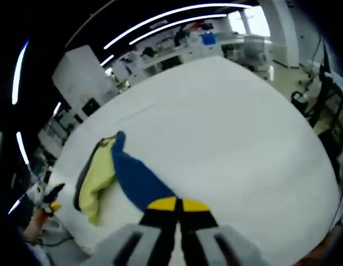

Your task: Fold the garment on the visible template until the final outline fits inside the template.

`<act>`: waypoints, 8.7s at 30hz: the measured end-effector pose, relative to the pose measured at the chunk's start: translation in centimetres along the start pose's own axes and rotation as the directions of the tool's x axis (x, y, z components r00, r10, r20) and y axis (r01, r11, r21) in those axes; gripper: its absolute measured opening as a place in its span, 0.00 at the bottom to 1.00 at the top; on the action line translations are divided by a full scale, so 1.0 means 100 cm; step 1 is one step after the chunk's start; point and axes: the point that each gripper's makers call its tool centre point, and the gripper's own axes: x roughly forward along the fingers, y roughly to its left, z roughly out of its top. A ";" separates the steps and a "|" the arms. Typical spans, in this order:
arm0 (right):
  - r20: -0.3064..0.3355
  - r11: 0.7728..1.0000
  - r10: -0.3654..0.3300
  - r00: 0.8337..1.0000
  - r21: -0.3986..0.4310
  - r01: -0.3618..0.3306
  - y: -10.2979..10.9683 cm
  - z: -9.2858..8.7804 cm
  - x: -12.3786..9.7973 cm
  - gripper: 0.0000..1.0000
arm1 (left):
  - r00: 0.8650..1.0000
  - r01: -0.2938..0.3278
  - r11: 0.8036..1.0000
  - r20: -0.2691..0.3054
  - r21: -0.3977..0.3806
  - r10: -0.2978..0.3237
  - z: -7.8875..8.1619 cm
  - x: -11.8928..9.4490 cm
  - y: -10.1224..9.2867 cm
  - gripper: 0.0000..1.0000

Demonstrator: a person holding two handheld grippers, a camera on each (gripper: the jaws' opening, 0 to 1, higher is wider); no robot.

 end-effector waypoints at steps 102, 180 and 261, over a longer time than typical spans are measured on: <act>-0.013 0.996 -0.080 0.997 0.029 0.080 -0.103 0.036 0.050 0.35 | 0.995 -0.051 0.994 -0.091 -0.101 0.042 -0.031 0.017 0.010 0.86; 0.168 0.876 0.297 0.940 -0.441 -0.197 0.085 0.053 0.008 0.99 | 0.995 -0.018 0.999 -0.094 -0.039 0.014 -0.029 0.000 0.012 0.72; 0.132 0.788 0.479 0.868 -0.500 -0.359 0.206 -0.043 -0.018 0.95 | 0.984 0.040 0.858 -0.170 0.511 0.055 0.082 0.096 0.026 0.00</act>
